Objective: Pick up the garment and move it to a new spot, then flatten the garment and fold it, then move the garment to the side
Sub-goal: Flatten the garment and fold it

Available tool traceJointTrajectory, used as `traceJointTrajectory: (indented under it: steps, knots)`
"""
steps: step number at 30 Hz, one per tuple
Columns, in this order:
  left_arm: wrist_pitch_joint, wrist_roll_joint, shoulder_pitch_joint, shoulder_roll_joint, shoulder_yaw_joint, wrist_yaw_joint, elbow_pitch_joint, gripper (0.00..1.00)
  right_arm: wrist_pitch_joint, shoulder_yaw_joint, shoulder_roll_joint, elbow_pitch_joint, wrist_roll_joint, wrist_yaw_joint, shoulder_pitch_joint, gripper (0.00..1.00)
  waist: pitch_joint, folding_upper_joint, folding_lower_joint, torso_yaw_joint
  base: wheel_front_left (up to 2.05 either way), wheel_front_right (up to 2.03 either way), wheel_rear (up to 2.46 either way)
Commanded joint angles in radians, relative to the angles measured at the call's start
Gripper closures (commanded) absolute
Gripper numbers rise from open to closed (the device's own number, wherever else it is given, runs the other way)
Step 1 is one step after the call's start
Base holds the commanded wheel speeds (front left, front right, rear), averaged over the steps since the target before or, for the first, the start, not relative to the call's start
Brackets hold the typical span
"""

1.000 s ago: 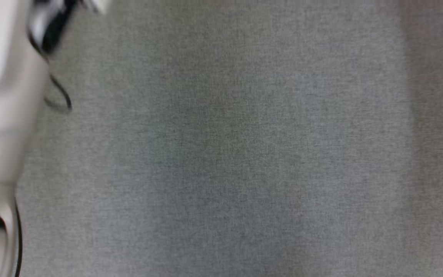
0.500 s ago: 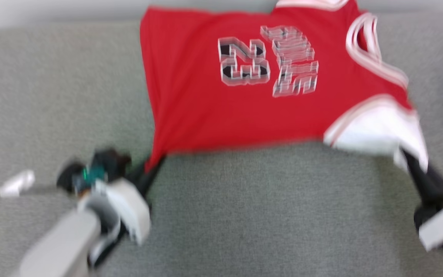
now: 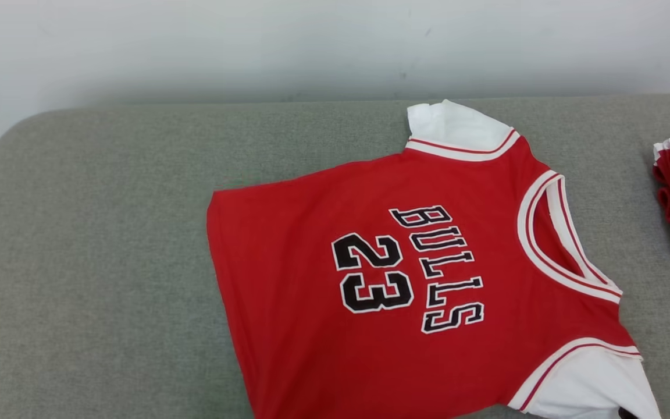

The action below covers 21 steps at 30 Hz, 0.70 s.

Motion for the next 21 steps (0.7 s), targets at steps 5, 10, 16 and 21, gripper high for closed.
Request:
traceJointTrajectory:
  steps: [5,10,16,21]
  knots:
    - [0.093,-0.065,-0.029,0.043,0.03,0.004,-0.099,1.0,0.14,-0.045,-0.03,-0.06,0.025,-0.002,-0.009,1.0,0.023,-0.0001,0.0005,0.009,0.0,0.0,0.0]
    - [0.218,-0.147,-0.143,0.044,0.068,-0.03,-0.112,1.0,0.288,-0.04,-0.076,-0.042,-0.003,-0.002,-0.177,1.0,0.067,-0.0001,0.0005,0.017,0.0,0.0,0.0]
    - [0.357,-0.281,-0.293,-0.001,0.119,-0.061,-0.095,1.0,0.429,-0.019,-0.097,0.016,-0.042,-0.002,-0.42,1.0,0.145,-0.0001,0.0005,0.044,0.0,0.0,0.0]
    - [0.431,-0.333,-0.41,-0.028,0.157,-0.06,-0.04,1.0,0.494,0.007,-0.086,0.073,-0.079,-0.002,-0.603,1.0,0.218,-0.0001,0.0005,0.057,0.0,0.0,0.0]
